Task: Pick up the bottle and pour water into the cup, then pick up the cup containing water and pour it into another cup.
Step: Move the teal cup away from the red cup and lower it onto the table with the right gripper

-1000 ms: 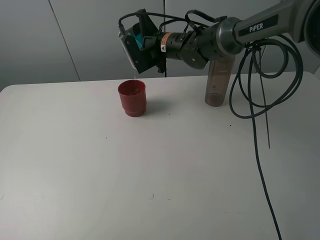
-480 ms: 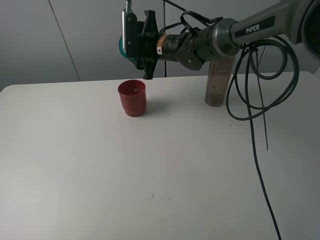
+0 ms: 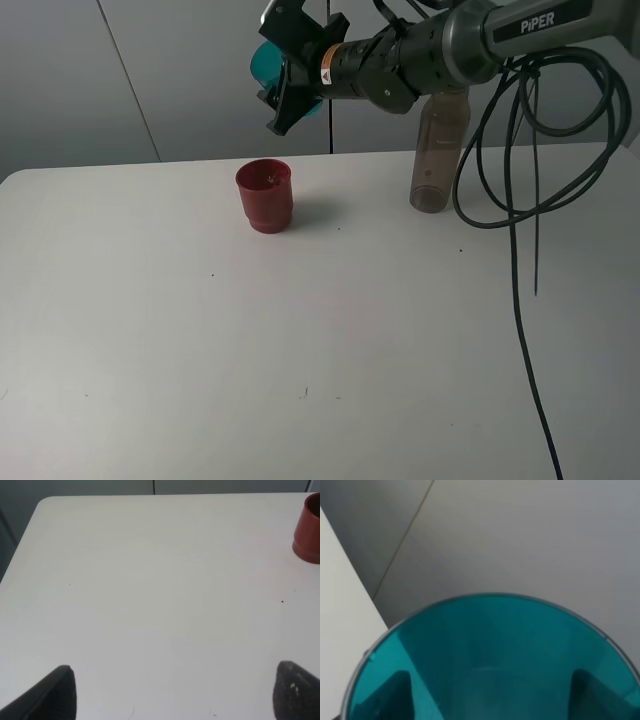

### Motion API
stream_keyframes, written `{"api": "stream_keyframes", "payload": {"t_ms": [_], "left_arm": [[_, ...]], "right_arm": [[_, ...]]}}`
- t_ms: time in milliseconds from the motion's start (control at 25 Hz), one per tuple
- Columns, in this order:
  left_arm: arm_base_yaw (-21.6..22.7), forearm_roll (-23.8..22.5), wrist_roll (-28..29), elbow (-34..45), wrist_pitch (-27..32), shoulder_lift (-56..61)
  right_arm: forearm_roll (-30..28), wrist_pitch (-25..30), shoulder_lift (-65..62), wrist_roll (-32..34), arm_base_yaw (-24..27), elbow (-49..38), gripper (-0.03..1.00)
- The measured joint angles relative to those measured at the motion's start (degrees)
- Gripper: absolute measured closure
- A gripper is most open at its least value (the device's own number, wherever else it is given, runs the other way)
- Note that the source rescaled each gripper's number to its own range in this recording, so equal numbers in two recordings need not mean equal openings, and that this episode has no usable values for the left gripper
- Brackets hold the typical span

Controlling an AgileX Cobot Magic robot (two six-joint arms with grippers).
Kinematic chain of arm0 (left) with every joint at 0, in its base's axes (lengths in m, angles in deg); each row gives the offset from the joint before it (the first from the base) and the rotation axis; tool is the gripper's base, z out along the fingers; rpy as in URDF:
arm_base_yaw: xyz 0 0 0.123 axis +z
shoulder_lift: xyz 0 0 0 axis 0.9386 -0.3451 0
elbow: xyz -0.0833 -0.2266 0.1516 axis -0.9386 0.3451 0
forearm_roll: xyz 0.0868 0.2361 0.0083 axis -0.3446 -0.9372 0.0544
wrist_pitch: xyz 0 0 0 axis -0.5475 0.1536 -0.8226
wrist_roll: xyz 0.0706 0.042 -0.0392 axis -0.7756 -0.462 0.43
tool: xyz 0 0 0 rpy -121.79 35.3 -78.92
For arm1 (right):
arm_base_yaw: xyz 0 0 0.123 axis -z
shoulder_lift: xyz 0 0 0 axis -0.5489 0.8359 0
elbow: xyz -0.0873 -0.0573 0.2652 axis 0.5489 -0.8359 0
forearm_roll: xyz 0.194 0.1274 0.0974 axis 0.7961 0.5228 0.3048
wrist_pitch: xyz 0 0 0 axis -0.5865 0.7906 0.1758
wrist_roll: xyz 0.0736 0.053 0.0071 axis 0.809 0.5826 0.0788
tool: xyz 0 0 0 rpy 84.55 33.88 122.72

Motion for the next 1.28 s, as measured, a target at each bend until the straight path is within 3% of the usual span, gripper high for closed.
{"api": "stream_keyframes", "payload": {"t_ms": [200, 400, 1000, 1280], "left_arm": [[0.0, 0.0, 0.0, 0.0, 0.0, 0.0], [0.0, 0.0, 0.0, 0.0, 0.0, 0.0], [0.0, 0.0, 0.0, 0.0, 0.0, 0.0], [0.0, 0.0, 0.0, 0.0, 0.0, 0.0]], "right_arm": [[0.0, 1.1, -5.7, 12.4, 0.0, -2.5, 0.89], [0.4, 0.7, -13.1, 17.6, -0.3, -10.9, 0.89], [11.4, -2.0, -37.2, 18.6, -0.6, -43.3, 0.89], [18.9, -10.8, -38.9, 14.7, 0.7, -56.1, 0.89]]}}
